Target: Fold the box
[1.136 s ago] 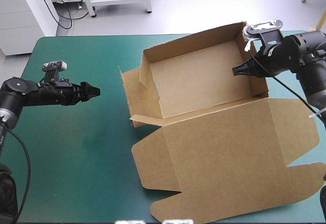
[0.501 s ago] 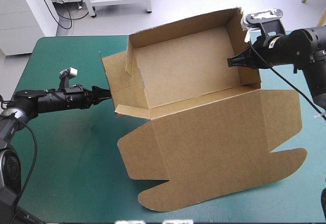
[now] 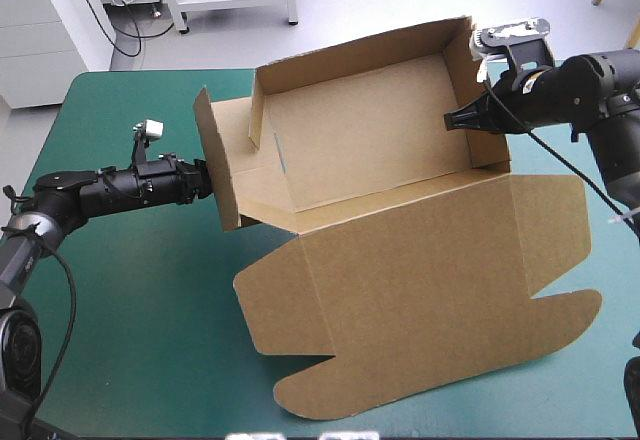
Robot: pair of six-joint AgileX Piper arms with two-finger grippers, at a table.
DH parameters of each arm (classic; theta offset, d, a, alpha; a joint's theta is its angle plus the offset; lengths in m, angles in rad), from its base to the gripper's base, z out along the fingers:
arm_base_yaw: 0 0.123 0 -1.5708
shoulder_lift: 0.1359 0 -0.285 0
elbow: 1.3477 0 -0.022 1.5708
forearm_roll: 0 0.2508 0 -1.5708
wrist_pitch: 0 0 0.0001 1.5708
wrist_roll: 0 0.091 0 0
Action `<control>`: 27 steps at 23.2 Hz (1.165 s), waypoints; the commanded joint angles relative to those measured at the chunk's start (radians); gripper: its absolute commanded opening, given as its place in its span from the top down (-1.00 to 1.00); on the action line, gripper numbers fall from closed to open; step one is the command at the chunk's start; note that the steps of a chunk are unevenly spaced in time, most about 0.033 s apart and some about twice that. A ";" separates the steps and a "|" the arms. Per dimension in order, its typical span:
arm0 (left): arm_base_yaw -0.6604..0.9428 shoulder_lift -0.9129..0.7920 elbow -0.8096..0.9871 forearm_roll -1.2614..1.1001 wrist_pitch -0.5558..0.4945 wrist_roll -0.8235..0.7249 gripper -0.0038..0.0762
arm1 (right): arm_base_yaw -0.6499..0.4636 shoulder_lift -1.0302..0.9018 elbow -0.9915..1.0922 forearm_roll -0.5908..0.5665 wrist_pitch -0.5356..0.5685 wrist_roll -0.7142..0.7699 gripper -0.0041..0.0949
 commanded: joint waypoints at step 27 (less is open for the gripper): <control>-0.235 -0.152 -0.216 0.104 -0.186 -0.325 -0.18 | 0.185 0.044 -0.034 -0.148 -0.130 0.140 0.96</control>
